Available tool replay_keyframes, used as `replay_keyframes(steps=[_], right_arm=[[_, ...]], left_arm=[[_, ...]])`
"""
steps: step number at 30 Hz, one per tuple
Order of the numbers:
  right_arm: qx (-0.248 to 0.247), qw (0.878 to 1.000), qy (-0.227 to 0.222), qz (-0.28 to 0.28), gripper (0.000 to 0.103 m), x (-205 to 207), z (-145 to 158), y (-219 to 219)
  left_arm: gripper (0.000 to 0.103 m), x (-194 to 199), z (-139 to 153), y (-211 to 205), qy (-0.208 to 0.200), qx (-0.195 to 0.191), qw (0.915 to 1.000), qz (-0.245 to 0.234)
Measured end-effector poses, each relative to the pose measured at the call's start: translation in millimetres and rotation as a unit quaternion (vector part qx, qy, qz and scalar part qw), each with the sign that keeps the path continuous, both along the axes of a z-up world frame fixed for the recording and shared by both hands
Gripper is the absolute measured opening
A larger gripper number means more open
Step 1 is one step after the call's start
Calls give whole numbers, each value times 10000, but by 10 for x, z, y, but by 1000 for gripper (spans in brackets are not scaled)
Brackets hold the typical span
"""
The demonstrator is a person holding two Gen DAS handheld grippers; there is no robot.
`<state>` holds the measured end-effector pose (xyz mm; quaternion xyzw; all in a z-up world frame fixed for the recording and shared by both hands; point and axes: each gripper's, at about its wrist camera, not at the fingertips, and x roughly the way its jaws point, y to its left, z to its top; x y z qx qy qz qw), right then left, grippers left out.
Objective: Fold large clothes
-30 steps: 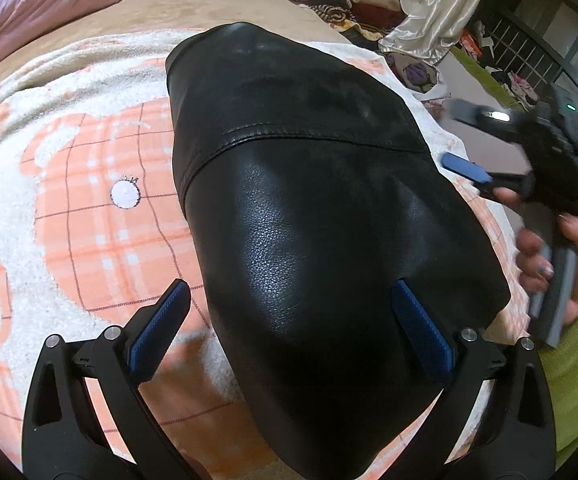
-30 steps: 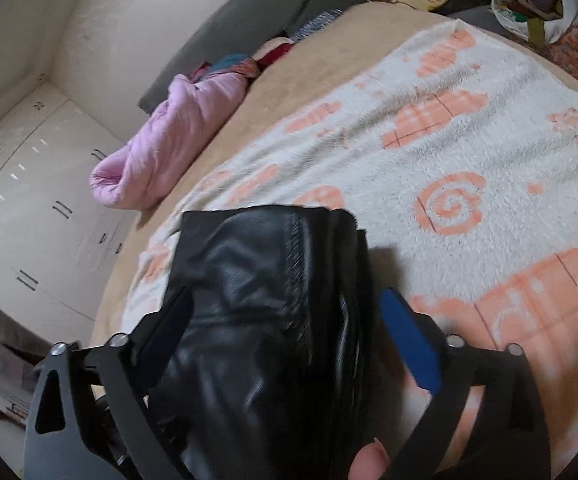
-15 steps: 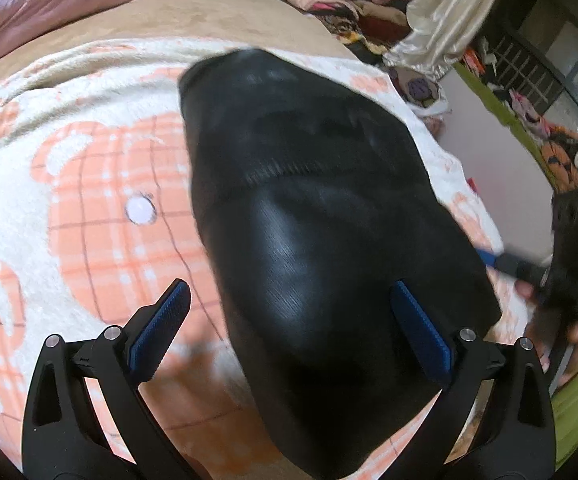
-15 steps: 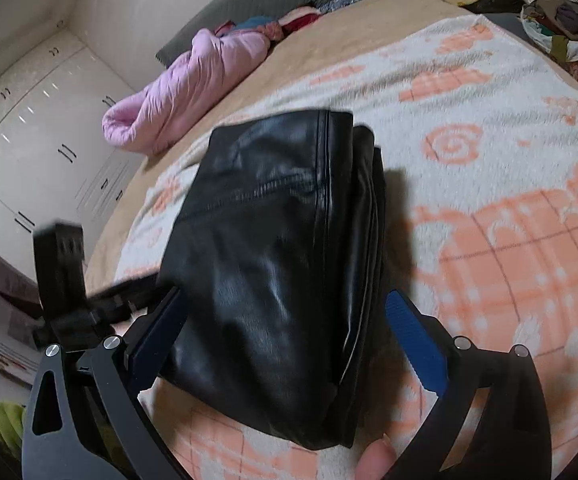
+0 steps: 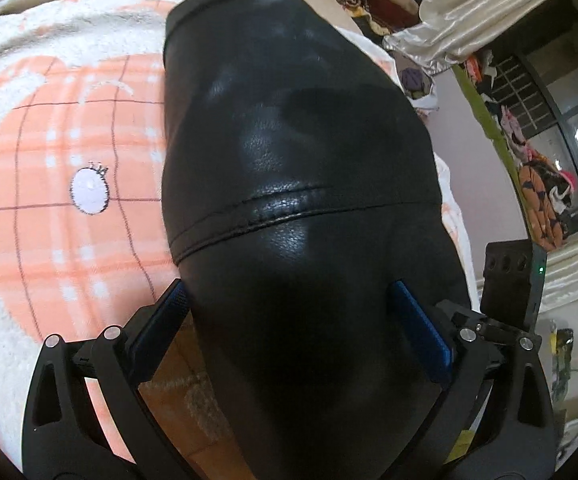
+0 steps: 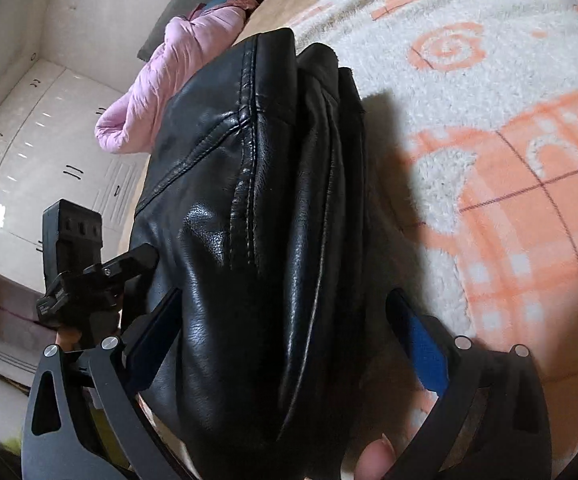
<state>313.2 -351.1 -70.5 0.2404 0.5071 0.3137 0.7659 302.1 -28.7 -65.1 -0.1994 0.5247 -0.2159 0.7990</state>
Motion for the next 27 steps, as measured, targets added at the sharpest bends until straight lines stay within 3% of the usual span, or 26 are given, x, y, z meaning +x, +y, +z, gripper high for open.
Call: replay_keyframes(steps=[5,6,12,17,27], right_arm=[[-229,9993,-204,192,95,25,18,123],[-185,9991,-286,247,82,20,23,152],[138,9964,-805,219,63,-156,63,113],[100,9935,-1129,89,57,-370,210,60],[-14,9899,-1405,-160,57,-778,377,-63]], left_arm=[[95,53,-62,-31,94,-65,9999,-97],[95,73,-74,-45,107,-73,9999,-97],[88,56,5,-137,-99,-2,9999,-42],[83,13,172,-287,-300,40,9995,-36],[83,-135,261,-466,-386,-99,9989,-249]])
